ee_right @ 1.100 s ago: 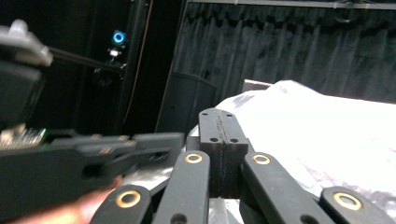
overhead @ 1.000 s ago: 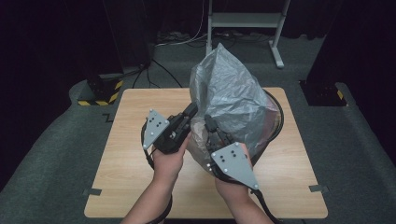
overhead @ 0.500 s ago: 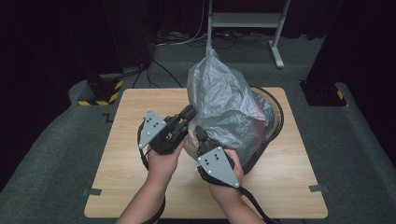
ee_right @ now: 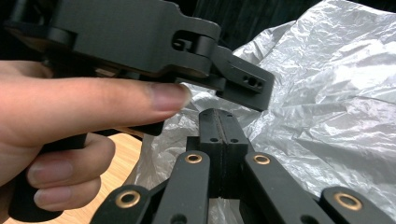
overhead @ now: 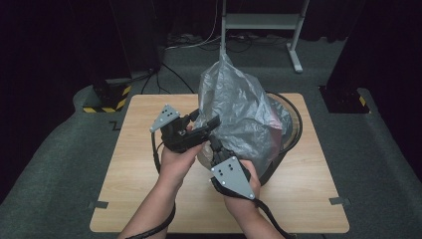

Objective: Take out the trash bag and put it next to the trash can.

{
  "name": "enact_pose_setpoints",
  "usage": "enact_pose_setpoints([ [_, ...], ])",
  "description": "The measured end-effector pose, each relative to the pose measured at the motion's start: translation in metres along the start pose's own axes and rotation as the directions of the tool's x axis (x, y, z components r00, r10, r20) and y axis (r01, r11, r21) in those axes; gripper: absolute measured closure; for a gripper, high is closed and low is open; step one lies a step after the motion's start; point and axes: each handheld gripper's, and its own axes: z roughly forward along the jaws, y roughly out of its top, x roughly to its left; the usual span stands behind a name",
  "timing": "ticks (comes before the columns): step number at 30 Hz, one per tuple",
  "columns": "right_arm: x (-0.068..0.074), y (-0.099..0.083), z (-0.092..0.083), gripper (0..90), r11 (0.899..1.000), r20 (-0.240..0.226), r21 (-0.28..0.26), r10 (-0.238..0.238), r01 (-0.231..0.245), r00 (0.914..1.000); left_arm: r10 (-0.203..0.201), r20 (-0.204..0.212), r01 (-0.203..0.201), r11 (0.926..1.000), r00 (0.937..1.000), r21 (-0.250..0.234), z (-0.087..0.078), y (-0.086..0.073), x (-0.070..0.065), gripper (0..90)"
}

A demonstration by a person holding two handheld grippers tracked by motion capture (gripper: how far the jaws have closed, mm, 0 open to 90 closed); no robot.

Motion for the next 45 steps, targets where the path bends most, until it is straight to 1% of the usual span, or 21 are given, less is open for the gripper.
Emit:
enact_pose_setpoints([
  [1,0.0,-0.001,0.0,90.0,1.0,0.001,0.002,0.0,0.0,1.0,0.001,0.004,-0.001,1.0,1.0,-0.002,0.001,0.001,-0.001,36.6],
  [2,0.0,-0.002,0.0,90.0,1.0,0.001,0.002,0.001,-0.001,1.0,0.015,0.008,-0.015,0.9999,0.9999,0.004,0.002,0.002,-0.003,38.0],
  [3,0.0,-0.003,0.0,90.0,1.0,0.0,0.004,0.004,-0.004,1.0,0.034,0.008,-0.034,0.9994,0.9994,0.01,0.003,0.002,-0.005,43.0],
  [4,0.0,-0.004,-0.001,90.0,1.0,-0.001,0.005,0.003,-0.003,1.0,0.052,-0.012,-0.052,0.9985,0.9986,0.016,0.004,0.003,-0.008,48.9],
  [6,0.0,-0.005,-0.002,90.0,1.0,-0.001,0.007,0.001,-0.001,1.0,0.071,-0.031,-0.07,0.9972,0.997,0.026,0.006,0.004,-0.011,57.1],
  [8,-0.001,-0.004,-0.004,90.0,1.0,0.001,0.006,0.006,-0.006,1.0,0.103,-0.064,-0.101,0.9944,0.9926,0.031,0.007,0.005,-0.015,66.9],
  [10,-0.004,-0.001,-0.007,85.3,1.0,0.005,-0.007,0.01,-0.01,0.9999,0.103,-0.091,-0.102,0.9947,0.9905,0.014,0.007,0.006,-0.016,75.1],
  [11,-0.007,0.002,-0.01,80.9,1.0,0.007,-0.016,0.015,-0.015,0.9999,0.115,-0.107,-0.115,0.9933,0.9875,0.011,0.007,0.007,-0.017,79.1],
  [15,-0.017,0.013,-0.018,70.4,0.998,0.014,-0.03,0.046,-0.046,0.9988,0.138,-0.139,-0.14,0.9901,0.9806,-0.008,0.009,0.008,-0.02,86.7],
  [17,-0.025,0.019,-0.023,67.7,0.997,0.014,-0.038,0.073,-0.072,0.9973,0.153,-0.157,-0.157,0.9876,0.9756,-0.011,0.01,0.008,-0.022,88.0],
  [19,-0.036,0.025,-0.029,64.9,0.994,0.008,-0.031,0.103,-0.102,0.9947,0.165,-0.17,-0.17,0.9853,0.9715,-0.016,0.011,0.009,-0.024,88.6],
  [21,-0.047,0.028,-0.034,63.0,0.993,0.004,-0.02,0.119,-0.119,0.9929,0.172,-0.182,-0.179,0.9837,0.968,-0.02,0.011,0.009,-0.026,88.9],
  [22,-0.053,0.028,-0.037,62.4,0.991,0.006,-0.017,0.131,-0.13,0.9914,0.171,-0.186,-0.179,0.9836,0.9675,-0.025,0.011,0.009,-0.027,88.9],
  [26,-0.081,0.027,-0.047,59.5,0.989,0.037,0.005,0.145,-0.146,0.9887,0.17,-0.2,-0.182,0.9825,0.9648,-0.04,0.011,0.01,-0.028,89.2],
  [28,-0.097,0.022,-0.052,57.5,0.988,0.061,0.019,0.153,-0.154,0.9863,0.175,-0.204,-0.189,0.9806,0.9632,-0.051,0.01,0.011,-0.029,89.4],
  [31,-0.116,0.016,-0.054,54.2,0.989,0.098,0.044,0.134,-0.139,0.9861,0.171,-0.214,-0.189,0.9798,0.9618,-0.066,0.009,0.012,-0.029,89.4],
  [36,-0.145,0.004,-0.06,51.3,0.985,0.15,0.058,0.152,-0.163,0.9768,0.185,-0.216,-0.207,0.9746,0.9588,-0.085,0.008,0.017,-0.032,89.4],
  [38,-0.155,-0.001,-0.063,49.5,0.982,0.166,0.069,0.164,-0.178,0.9723,0.183,-0.218,-0.207,0.9739,0.9587,-0.093,0.009,0.02,-0.033,89.4],
  [39,-0.161,-0.006,-0.064,49.4,0.98,0.177,0.079,0.165,-0.182,0.9701,0.188,-0.219,-0.212,0.9727,0.9575,-0.094,0.009,0.021,-0.033,89.4],
  [42,-0.172,-0.017,-0.066,46.6,0.983,0.21,0.1,0.133,-0.157,0.9686,0.196,-0.22,-0.225,0.9678,0.9554,-0.113,0.011,0.025,-0.036,89.4],
  [45,-0.184,-0.03,-0.069,44.0,0.977,0.237,0.13,0.136,-0.17,0.962,0.199,-0.215,-0.231,0.9642,0.956,-0.131,0.012,0.028,-0.039,89.4],
])
